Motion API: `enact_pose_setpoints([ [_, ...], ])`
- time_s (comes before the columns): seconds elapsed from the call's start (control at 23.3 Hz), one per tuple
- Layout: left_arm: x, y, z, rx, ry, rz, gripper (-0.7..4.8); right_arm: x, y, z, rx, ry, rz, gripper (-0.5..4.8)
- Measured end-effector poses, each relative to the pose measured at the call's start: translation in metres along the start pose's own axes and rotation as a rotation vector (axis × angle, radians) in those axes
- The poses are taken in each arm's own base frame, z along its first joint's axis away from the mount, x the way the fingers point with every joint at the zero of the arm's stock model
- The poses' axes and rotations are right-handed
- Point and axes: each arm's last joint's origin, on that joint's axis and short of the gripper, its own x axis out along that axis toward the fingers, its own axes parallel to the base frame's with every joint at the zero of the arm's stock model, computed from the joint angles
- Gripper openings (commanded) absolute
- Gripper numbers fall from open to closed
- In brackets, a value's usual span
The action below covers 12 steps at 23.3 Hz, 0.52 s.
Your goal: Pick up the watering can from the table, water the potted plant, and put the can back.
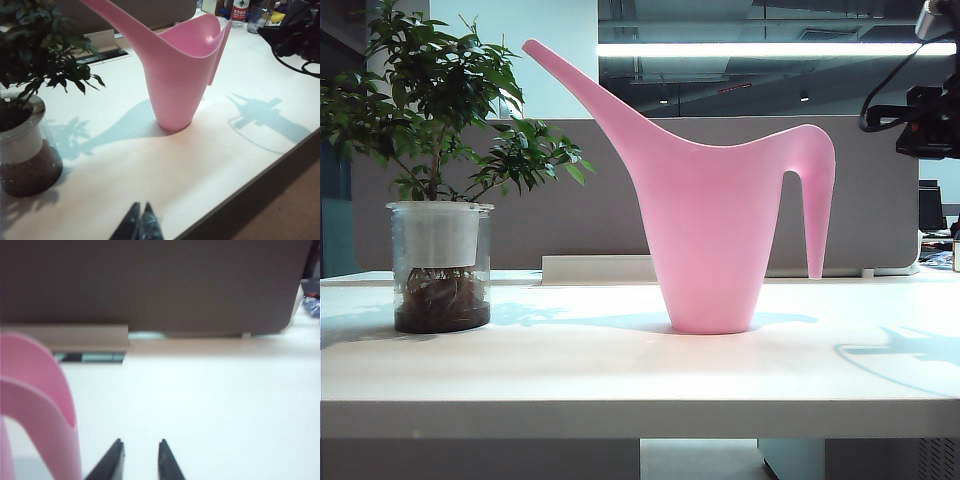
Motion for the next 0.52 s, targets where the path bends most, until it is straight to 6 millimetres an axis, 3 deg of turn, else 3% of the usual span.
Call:
enact_pose_setpoints([
  [0.3,0.000,0.000,0.000,0.000,0.000,0.000,0.03,-0.003,0.004,-0.041,0.039,-0.011,0.008,1.97],
  [0.34,0.000,0.000,0.000,0.000,0.001,0.000,0.03,-0.001,0.010,-0.048,0.040,-0.008,0.029,2.32],
  [0.43,0.000,0.000,0.000,0.000,0.000,0.000,0.03,0.000,0.016,-0.052,0.039,-0.027,0.052,2.73],
  [0.52,0.000,0.000,0.000,0.000,0.001,0.000,0.03,0.001,0.022,-0.057,0.036,-0.043,0.076,2.76],
])
